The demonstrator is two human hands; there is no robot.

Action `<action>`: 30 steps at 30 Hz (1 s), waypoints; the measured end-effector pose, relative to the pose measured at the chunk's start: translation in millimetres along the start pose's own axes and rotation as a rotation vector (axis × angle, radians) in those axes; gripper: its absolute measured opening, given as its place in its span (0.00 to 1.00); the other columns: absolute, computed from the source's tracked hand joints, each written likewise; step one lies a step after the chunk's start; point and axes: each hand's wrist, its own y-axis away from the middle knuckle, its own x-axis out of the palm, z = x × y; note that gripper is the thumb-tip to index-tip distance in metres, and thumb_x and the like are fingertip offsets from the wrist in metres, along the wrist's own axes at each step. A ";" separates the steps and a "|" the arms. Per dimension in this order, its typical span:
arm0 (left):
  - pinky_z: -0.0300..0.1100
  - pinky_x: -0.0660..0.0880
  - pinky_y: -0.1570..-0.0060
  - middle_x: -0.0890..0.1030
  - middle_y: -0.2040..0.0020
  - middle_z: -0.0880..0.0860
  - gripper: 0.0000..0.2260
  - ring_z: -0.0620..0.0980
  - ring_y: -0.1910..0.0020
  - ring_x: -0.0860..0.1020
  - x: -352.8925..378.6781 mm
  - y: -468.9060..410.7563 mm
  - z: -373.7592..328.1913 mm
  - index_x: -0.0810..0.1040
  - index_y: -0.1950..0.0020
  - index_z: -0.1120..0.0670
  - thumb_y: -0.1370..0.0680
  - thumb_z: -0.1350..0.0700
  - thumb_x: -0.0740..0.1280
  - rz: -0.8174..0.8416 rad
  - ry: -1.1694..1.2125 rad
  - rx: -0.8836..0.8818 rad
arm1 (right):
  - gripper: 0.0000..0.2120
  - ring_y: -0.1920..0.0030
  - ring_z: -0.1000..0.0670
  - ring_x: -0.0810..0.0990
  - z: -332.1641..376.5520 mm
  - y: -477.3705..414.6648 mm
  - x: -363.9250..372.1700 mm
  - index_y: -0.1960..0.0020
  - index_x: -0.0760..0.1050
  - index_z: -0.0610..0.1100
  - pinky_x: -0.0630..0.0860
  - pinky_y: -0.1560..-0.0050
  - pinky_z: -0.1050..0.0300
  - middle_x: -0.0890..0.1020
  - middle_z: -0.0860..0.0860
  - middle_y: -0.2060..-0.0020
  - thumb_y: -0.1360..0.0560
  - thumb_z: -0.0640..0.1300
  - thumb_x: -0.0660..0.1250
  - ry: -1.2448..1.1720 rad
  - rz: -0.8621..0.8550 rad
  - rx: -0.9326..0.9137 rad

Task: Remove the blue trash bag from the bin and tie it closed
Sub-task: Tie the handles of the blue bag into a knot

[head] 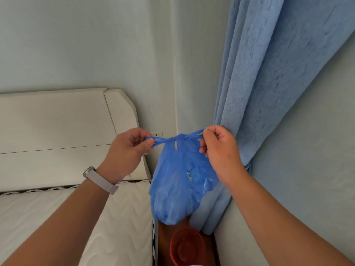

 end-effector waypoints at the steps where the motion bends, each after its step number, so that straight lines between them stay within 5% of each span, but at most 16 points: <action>1: 0.36 0.74 0.64 0.79 0.66 0.58 0.04 0.45 0.70 0.75 -3.7 -0.4 4.3 0.78 0.59 0.59 0.25 0.65 0.66 -0.010 -0.014 0.000 | 0.08 0.74 0.54 0.73 -0.6 -3.1 -2.3 0.62 0.73 0.41 0.68 0.73 0.62 0.76 0.50 0.74 0.24 0.37 0.61 0.000 -0.017 -0.006; 6: 0.36 0.76 0.64 0.80 0.68 0.50 0.03 0.46 0.69 0.76 -13.9 5.2 31.1 0.77 0.60 0.55 0.26 0.61 0.68 -0.078 -0.019 -0.046 | 0.09 0.73 0.52 0.71 -7.4 -12.0 -8.4 0.64 0.73 0.43 0.69 0.72 0.60 0.73 0.52 0.75 0.26 0.36 0.59 -0.008 -0.083 -0.004; 11: 0.35 0.78 0.62 0.79 0.62 0.58 0.03 0.45 0.66 0.77 -19.7 11.4 51.7 0.78 0.57 0.59 0.24 0.63 0.66 -0.110 -0.088 -0.123 | 0.09 0.73 0.53 0.71 -23.0 -18.5 -10.8 0.64 0.74 0.43 0.71 0.67 0.55 0.73 0.52 0.75 0.27 0.37 0.59 0.005 -0.171 0.040; 21: 0.45 0.78 0.64 0.78 0.66 0.54 0.06 0.49 0.69 0.73 -37.4 28.9 95.8 0.77 0.60 0.54 0.24 0.61 0.65 -0.243 -0.116 -0.332 | 0.09 0.74 0.54 0.70 -33.5 -20.6 -15.2 0.65 0.73 0.43 0.68 0.72 0.58 0.73 0.53 0.77 0.27 0.38 0.59 0.043 -0.206 0.075; 30: 0.46 0.78 0.64 0.71 0.69 0.56 0.11 0.50 0.70 0.71 -37.2 29.9 81.9 0.73 0.62 0.58 0.26 0.52 0.68 -0.276 -0.050 -0.413 | 0.07 0.75 0.55 0.71 -32.9 -0.5 -1.5 0.62 0.73 0.40 0.70 0.71 0.61 0.75 0.48 0.75 0.26 0.38 0.61 0.212 -0.009 -0.056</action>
